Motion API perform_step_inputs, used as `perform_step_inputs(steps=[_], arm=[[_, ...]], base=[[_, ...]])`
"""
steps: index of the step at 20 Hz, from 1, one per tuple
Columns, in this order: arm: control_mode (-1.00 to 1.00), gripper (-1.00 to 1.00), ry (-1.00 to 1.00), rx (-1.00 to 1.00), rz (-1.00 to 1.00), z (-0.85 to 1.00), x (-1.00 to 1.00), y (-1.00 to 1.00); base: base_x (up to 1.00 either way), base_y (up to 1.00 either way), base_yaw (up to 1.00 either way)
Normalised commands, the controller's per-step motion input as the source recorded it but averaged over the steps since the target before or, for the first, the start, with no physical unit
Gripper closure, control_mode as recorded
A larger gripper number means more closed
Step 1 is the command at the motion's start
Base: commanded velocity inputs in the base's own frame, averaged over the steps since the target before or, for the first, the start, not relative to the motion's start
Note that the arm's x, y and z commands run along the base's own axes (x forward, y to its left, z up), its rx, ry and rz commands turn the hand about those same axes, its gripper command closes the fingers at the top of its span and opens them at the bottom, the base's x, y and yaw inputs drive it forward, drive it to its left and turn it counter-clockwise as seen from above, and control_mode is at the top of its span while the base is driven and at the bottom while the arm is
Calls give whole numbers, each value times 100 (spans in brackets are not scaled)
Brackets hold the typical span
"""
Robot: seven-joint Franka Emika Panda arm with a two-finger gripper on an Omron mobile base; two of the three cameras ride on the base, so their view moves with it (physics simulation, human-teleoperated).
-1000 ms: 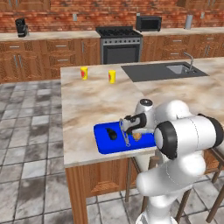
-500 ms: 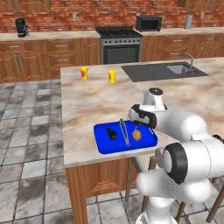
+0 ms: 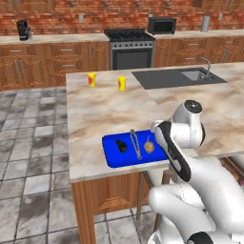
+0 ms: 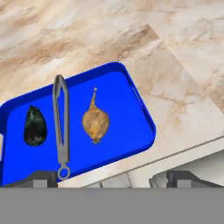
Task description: Gather the onion and eggplant from the fridge and place them on a tray on the dining counter. Then gather the chicken drumstick and steak from the fridge and place them on the other tray.
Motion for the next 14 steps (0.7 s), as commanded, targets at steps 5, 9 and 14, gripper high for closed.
perform_step_inputs(steps=[5,9,14], arm=[[-100,-100,-1,-5,19,78,-80,1],[-100,-100,2,-2,14,77,-81,1],[-100,-100,2,-1,6,51,-83,0]], base=[[0,0,0],[0,0,0],[0,0,0]])
